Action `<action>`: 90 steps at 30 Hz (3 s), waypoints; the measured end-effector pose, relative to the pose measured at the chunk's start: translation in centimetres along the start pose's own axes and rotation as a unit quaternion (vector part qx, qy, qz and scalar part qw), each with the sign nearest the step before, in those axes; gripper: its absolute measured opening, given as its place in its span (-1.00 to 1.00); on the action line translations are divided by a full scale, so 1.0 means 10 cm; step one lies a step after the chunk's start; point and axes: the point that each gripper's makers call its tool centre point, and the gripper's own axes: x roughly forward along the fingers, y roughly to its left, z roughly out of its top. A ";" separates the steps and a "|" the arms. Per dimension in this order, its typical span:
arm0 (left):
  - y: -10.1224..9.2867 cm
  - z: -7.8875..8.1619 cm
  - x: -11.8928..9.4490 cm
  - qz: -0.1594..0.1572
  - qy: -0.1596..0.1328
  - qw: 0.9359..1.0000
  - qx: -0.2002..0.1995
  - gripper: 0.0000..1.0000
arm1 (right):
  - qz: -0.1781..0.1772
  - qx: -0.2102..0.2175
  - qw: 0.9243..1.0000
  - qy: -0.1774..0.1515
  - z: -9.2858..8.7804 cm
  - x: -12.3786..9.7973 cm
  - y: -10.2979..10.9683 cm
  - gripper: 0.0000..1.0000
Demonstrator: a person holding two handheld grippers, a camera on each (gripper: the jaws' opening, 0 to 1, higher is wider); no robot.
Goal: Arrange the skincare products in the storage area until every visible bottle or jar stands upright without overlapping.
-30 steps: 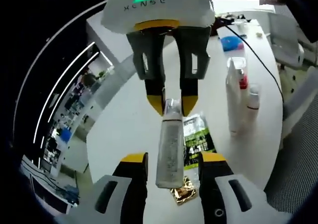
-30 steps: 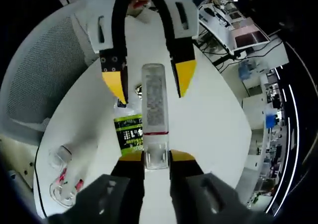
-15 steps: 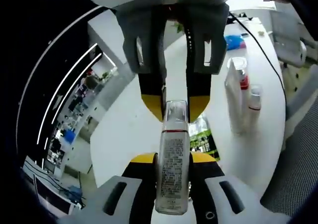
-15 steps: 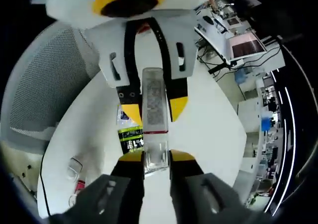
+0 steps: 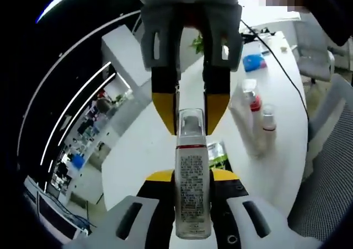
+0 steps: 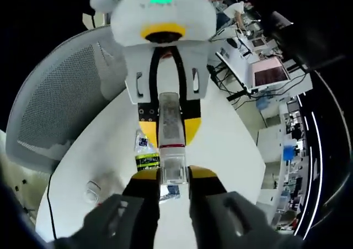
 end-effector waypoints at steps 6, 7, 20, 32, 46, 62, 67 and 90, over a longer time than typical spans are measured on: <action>0.07 0.13 -0.18 0.010 -0.036 0.999 -0.025 -0.63 | -0.042 0.038 0.998 -0.026 0.02 -0.15 -0.10 -0.59; 0.07 0.14 -0.19 0.013 -0.040 0.999 -0.024 -0.63 | -0.049 0.045 0.997 -0.028 0.00 -0.17 -0.11 -0.59; 0.02 0.23 -0.34 -0.006 -0.108 0.981 -0.158 -0.62 | -0.143 0.312 0.928 -0.145 -0.13 -0.53 -0.12 -0.51; -0.19 0.39 -0.36 -0.064 -0.159 0.946 -0.276 -0.62 | -0.189 0.554 0.743 -0.324 -0.09 -0.73 0.15 -0.37; -0.71 0.55 -0.34 -0.141 -0.160 0.927 -0.310 -0.62 | -0.185 0.668 0.590 -0.413 0.04 -0.69 0.44 -0.35; -1.04 0.48 -0.32 -0.189 -0.128 0.925 -0.305 -0.59 | -0.181 0.696 0.537 -0.442 0.15 -0.69 0.57 -0.58; -1.08 0.41 -0.26 -0.182 -0.101 0.945 -0.252 -0.38 | -0.209 0.664 0.601 -0.392 0.15 -0.60 0.61 -0.59; -1.20 -0.15 0.13 -0.191 0.026 0.972 -0.136 -0.55 | -0.249 0.554 0.754 -0.251 0.06 0.02 0.73 -0.59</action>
